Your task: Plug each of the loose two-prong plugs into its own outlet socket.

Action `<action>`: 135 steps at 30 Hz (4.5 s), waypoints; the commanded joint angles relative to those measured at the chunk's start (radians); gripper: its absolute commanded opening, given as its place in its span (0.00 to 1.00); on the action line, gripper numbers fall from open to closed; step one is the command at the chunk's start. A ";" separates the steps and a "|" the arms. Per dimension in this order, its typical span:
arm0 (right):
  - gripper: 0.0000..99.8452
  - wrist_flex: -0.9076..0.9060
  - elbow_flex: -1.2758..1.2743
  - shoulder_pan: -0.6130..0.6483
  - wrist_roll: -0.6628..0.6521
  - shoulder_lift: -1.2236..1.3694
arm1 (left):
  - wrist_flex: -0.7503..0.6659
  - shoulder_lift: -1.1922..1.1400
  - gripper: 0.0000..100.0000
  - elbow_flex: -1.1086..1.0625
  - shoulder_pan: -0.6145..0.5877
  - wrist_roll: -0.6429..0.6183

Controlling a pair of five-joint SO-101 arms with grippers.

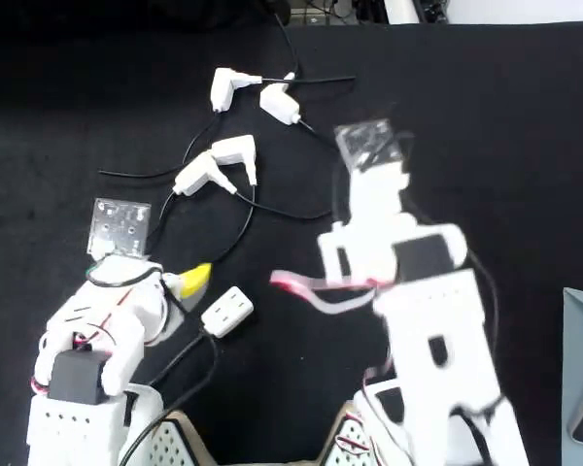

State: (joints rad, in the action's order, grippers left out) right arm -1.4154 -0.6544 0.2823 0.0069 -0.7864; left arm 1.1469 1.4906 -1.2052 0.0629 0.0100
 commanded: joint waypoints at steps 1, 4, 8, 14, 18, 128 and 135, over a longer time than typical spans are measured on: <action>0.01 0.026 -0.045 0.101 -0.034 -0.139 | -0.087 0.003 0.30 0.047 0.045 -0.069; 0.01 0.031 -0.087 0.196 -0.037 -0.249 | -0.203 0.006 0.25 0.010 0.053 -0.106; 0.01 0.080 -0.145 0.295 -0.032 -0.398 | -0.305 0.006 0.23 -0.021 0.053 -0.152; 0.01 0.178 -0.283 0.396 -0.037 -0.584 | -0.313 0.008 0.23 -0.001 0.108 -0.195; 0.01 0.222 -0.366 0.485 -0.038 -0.650 | -0.311 0.008 0.23 0.002 0.203 -0.193; 0.18 0.018 0.038 0.436 0.051 0.041 | 0.107 0.315 0.32 -0.070 -0.047 0.110; 0.17 -0.124 0.033 0.341 0.048 -0.153 | 0.143 0.308 0.32 -0.119 0.079 0.215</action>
State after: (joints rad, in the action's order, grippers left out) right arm -1.5014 -0.6667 0.6736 0.0499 -0.8784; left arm 1.2835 1.8098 -1.3172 0.0997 0.1926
